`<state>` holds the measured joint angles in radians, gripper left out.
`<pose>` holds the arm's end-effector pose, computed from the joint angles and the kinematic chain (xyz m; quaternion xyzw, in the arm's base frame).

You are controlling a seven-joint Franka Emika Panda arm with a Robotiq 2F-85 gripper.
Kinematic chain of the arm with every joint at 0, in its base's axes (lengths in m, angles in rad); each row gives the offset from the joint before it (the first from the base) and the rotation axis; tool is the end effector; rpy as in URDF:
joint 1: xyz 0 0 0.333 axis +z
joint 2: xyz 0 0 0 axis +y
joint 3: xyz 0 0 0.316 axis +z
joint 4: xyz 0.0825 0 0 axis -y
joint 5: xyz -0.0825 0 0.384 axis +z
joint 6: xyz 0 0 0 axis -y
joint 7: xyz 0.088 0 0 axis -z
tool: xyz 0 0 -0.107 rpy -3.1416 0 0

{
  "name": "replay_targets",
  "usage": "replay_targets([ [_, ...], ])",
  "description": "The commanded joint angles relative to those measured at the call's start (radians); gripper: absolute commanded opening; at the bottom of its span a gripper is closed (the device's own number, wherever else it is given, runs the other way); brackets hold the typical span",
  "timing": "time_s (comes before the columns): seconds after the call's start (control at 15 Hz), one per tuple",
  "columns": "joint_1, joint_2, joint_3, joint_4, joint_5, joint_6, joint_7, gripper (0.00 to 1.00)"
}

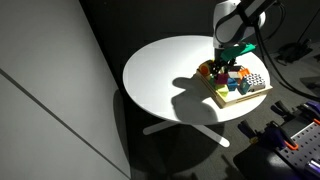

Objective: Remove the pink block from the crate and put it on the table

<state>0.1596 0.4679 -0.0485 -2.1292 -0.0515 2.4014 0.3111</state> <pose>0.5480 0.0601 0.1703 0.9919 -0.0773 -0.0898 0.0464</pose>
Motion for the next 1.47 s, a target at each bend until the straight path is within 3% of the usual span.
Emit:
replay_targets([
  [0.0, 0.016, -0.050, 0.006, 0.001, -0.015, -0.030, 0.034, 0.31],
  [0.73, 0.058, -0.011, 0.052, 0.093, 0.000, -0.014, 0.065, 0.31],
  [1.4, 0.091, 0.043, 0.091, 0.081, -0.005, -0.026, 0.031, 0.31],
])
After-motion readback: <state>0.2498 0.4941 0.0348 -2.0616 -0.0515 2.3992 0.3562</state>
